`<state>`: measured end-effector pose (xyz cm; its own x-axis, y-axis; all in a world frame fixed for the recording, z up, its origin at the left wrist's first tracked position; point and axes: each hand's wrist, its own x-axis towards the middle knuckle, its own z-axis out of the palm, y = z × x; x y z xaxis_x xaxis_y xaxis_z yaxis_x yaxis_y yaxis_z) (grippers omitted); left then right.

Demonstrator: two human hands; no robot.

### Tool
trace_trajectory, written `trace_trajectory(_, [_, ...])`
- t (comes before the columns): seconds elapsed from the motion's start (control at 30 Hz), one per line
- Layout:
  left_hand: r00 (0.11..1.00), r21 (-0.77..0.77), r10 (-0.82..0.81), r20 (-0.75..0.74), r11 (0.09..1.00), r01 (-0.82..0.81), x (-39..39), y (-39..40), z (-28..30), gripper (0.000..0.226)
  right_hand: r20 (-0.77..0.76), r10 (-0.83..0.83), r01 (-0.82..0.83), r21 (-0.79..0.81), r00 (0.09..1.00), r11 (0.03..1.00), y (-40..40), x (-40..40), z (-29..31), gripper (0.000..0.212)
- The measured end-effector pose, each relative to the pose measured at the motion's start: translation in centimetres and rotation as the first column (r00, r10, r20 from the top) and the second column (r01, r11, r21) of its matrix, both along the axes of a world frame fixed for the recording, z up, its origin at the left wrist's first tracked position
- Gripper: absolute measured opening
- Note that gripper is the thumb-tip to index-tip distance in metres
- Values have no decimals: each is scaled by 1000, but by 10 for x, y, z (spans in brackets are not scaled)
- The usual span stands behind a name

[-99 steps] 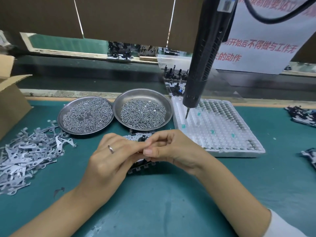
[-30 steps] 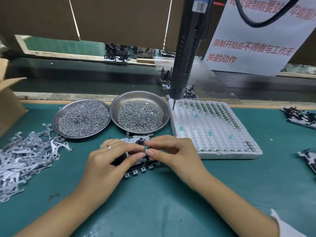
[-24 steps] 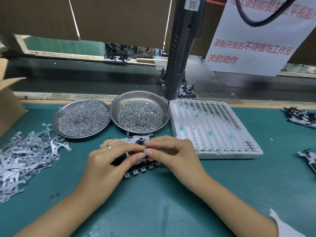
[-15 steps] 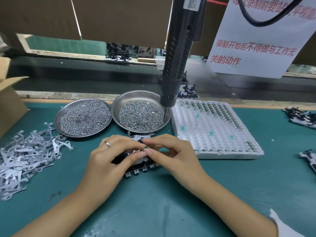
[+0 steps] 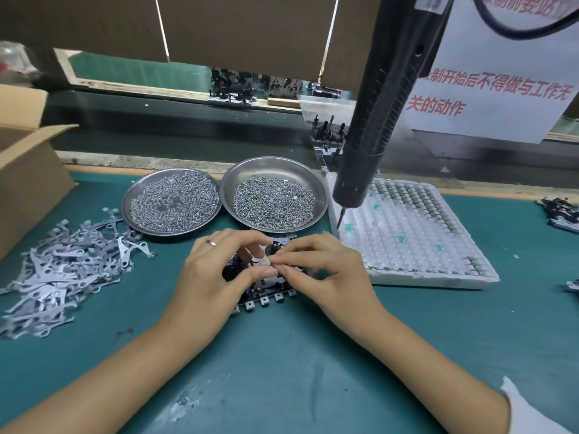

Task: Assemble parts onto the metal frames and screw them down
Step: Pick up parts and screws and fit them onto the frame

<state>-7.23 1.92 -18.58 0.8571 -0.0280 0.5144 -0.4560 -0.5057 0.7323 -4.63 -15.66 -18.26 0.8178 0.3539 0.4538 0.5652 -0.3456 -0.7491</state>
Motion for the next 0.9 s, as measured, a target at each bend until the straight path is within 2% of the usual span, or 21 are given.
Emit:
trace_trajectory(0.07, [1000, 3, -24, -11, 1000, 24, -1, 2, 3, 32, 71, -5, 7, -35, 997, 999, 0, 0, -2, 16])
trace_trajectory(0.13, [999, -73, -36, -40, 997, 33, 0, 7, 7, 27, 165, 14, 4, -108, 986, 994, 0, 0, -3, 15])
trace_trajectory(0.23, [997, -190, 2, -83, 982, -18, 0, 13, 10, 17, 306, 63, 7, -225, 950, 974, -1, 1, -7, 13])
trace_trajectory(0.33, [992, -216, 41, -117, 974, -65, -1, 13, 9, 18, 366, 75, 21, -252, 928, 968, -1, 2, -9, 11])
trace_trajectory(0.67, [995, -84, 33, -94, 996, -41, -7, 9, 5, 16, 426, 115, 23, -305, 897, 952, -1, 3, -12, 11])
trace_trajectory(0.73, [997, -33, 38, -73, 999, -40, -8, 8, 5, 23, 428, 120, 24, -316, 896, 948, -1, 3, -11, 11])
trace_trajectory(0.9, [1000, 297, -9, 15, 955, 5, -13, 6, 3, 32, 398, 127, 21, -346, 908, 938, -1, 0, -8, 12])
